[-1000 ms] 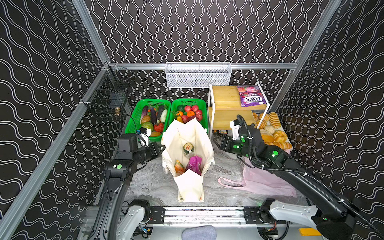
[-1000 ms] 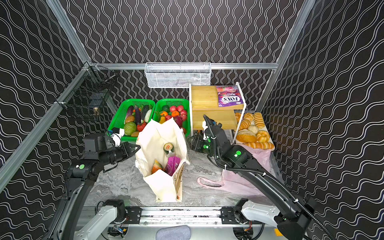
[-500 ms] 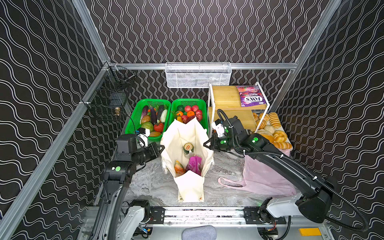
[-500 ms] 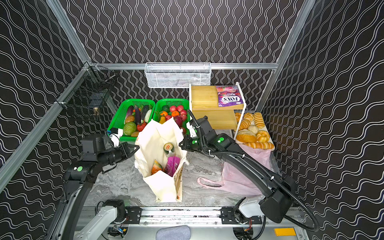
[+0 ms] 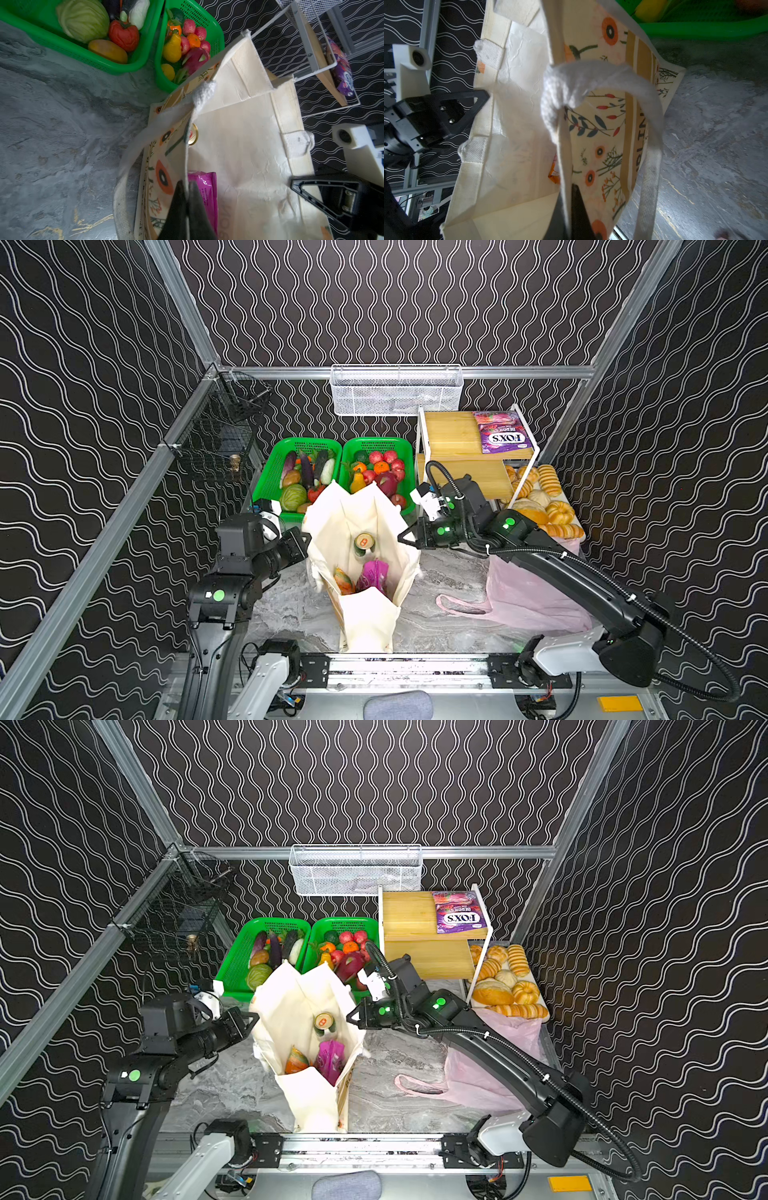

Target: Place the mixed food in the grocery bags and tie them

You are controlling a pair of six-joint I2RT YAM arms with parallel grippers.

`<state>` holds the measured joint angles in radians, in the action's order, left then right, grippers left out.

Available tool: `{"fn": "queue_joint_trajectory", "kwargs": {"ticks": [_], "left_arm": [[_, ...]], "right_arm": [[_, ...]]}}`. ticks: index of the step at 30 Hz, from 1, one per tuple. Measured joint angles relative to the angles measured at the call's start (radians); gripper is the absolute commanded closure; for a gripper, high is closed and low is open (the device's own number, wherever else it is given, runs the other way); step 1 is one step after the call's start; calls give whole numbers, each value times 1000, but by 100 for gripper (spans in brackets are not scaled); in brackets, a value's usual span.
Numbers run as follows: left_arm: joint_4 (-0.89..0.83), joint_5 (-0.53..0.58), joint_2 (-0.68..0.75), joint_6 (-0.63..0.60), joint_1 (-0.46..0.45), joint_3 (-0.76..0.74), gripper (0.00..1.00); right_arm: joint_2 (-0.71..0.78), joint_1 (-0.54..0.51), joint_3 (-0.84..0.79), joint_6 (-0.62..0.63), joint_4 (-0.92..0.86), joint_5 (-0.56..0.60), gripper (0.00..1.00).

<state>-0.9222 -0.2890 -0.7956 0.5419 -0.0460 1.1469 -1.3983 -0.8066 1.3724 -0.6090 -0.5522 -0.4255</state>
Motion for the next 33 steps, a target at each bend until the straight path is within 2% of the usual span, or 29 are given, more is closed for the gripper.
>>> {"fn": "queue_joint_trajectory", "kwargs": {"ticks": [3, 8, 16, 23, 29, 33], "left_arm": [[-12, 45, -56, -19, 0, 37, 100], [-54, 121, -53, -26, 3, 78, 100], [-84, 360, -54, -64, 7, 146, 100], [-84, 489, -84, -127, 30, 156, 100], [-48, 528, -120, -188, 124, 176, 100], [-20, 492, -162, -233, 236, 214, 100]], "right_arm": [[-28, -30, 16, -1, 23, -2, 100], [-93, -96, 62, -2, 86, 11, 100], [-202, -152, 117, -63, 191, 26, 100], [-306, -195, 205, -137, 264, 25, 100], [-425, -235, 343, -165, 293, 30, 100], [-497, -256, 449, -171, 273, 38, 100]]}}
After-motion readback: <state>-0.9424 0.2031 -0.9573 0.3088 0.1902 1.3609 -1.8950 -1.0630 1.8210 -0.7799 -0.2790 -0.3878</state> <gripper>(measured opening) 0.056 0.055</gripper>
